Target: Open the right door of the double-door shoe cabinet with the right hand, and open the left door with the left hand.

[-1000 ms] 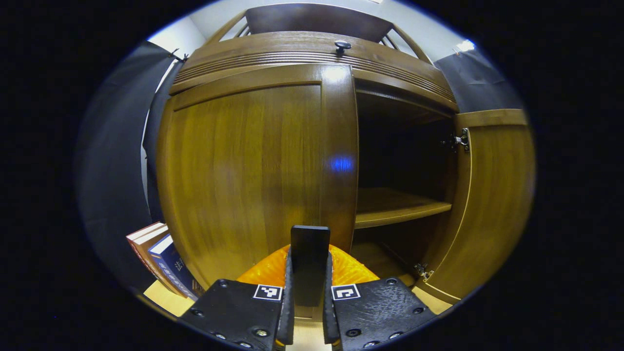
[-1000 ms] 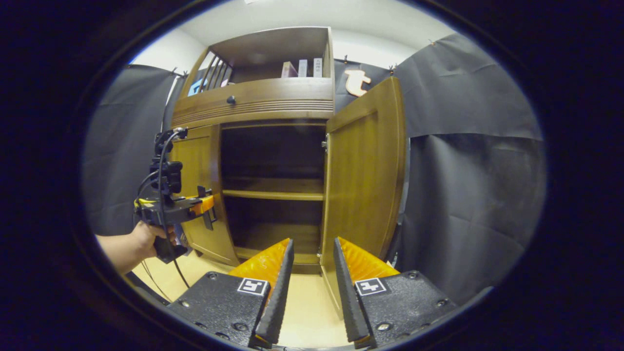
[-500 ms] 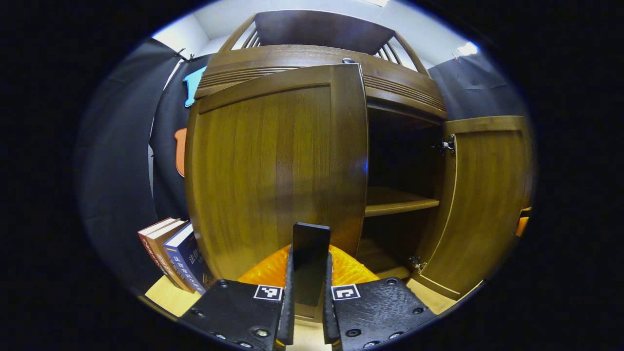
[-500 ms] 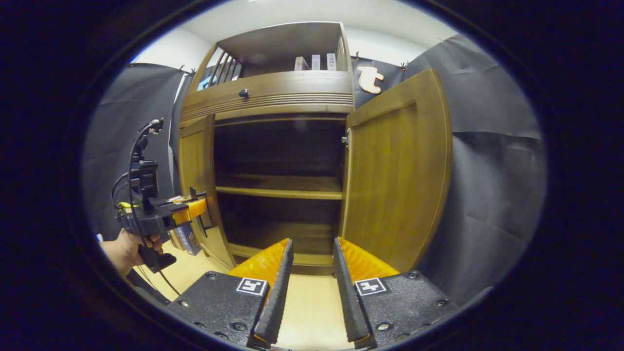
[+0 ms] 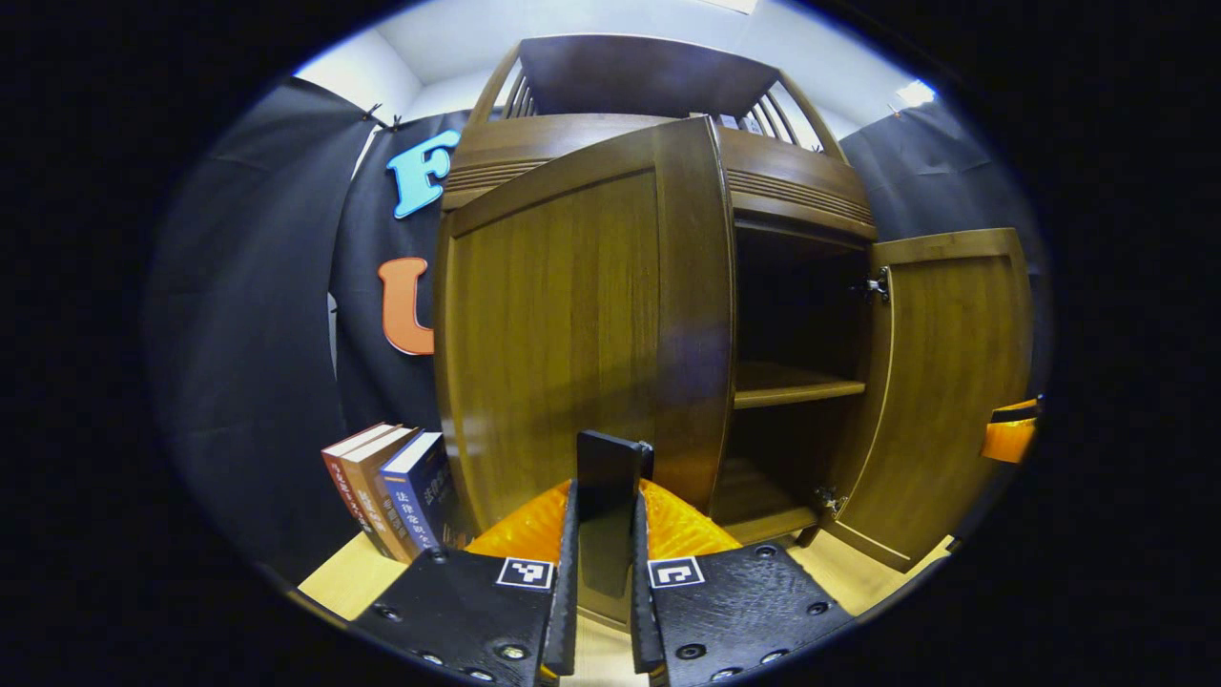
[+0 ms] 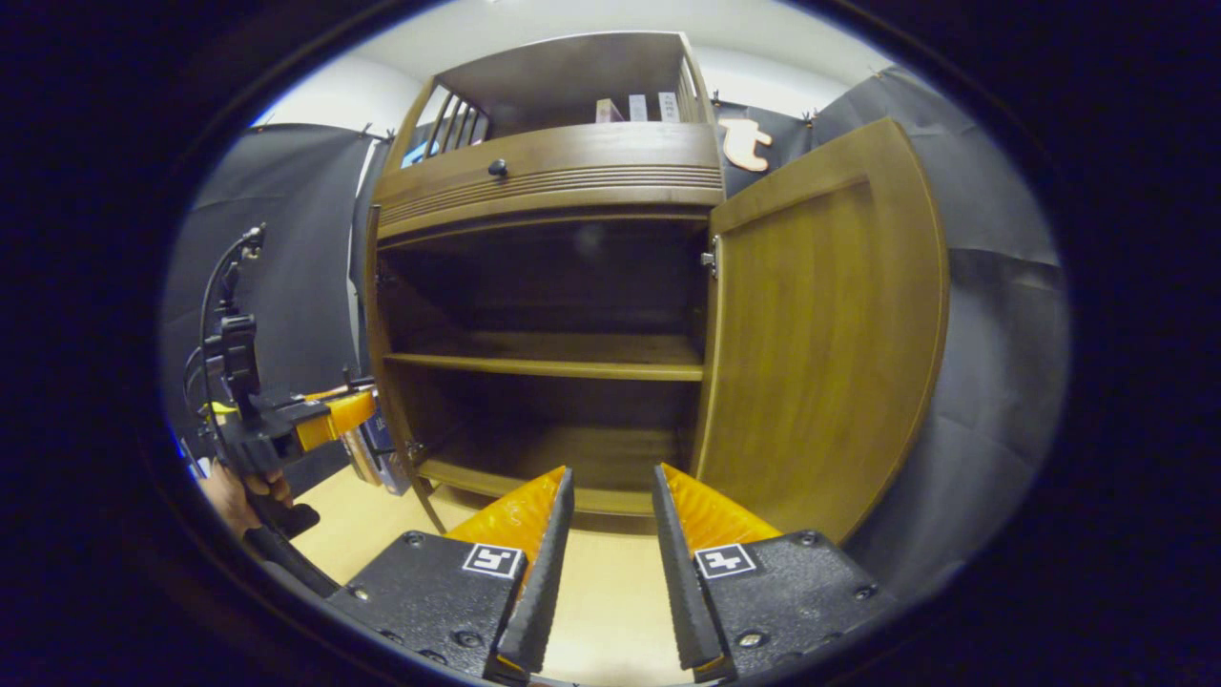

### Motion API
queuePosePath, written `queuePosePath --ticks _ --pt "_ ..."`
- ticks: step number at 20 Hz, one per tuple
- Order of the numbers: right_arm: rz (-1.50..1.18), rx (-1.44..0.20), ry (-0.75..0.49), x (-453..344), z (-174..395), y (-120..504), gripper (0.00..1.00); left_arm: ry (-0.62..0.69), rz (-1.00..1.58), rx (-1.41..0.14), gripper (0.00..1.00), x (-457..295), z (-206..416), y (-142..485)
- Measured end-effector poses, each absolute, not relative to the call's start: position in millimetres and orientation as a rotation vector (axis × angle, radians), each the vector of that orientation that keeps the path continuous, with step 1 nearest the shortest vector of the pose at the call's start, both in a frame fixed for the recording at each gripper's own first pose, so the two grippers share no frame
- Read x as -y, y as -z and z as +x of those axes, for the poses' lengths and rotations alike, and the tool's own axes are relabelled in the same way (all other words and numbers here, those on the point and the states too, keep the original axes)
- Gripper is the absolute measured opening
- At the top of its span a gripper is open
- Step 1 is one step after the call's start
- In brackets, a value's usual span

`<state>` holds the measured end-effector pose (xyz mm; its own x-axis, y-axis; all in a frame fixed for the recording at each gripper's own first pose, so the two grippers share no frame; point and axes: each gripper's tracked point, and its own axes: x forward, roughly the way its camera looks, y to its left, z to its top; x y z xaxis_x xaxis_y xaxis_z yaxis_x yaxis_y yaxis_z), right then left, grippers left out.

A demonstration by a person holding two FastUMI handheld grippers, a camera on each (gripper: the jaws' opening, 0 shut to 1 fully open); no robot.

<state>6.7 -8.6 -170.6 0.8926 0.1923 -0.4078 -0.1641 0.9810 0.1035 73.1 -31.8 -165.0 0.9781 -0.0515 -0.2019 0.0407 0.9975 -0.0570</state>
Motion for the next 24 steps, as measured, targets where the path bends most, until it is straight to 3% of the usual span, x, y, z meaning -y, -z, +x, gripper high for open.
queuePosePath --ticks 16,17,18,19,20,22,24 --pt "0.046 -0.444 -0.251 -29 17 176 0.55 -0.142 -0.111 -0.270 0.21 -66 20 181" --pt "0.044 -0.444 -0.251 -31 16 176 0.58 -0.160 -0.118 -0.284 0.30 -76 16 183" --pt "0.042 -0.444 -0.251 -32 17 175 0.55 -0.177 -0.125 -0.285 0.22 -84 12 183" --pt "0.041 -0.442 -0.251 -34 18 175 0.56 -0.188 -0.130 -0.281 0.21 -92 10 182" --pt "0.039 -0.441 -0.253 -36 19 174 0.57 -0.189 -0.129 -0.279 0.30 -99 7 185" --pt "0.034 -0.441 -0.255 -39 22 174 0.61 -0.168 -0.130 -0.283 0.05 -98 8 184" --pt "0.030 -0.439 -0.255 -42 23 174 0.61 -0.157 -0.107 -0.285 0.06 -99 7 182"
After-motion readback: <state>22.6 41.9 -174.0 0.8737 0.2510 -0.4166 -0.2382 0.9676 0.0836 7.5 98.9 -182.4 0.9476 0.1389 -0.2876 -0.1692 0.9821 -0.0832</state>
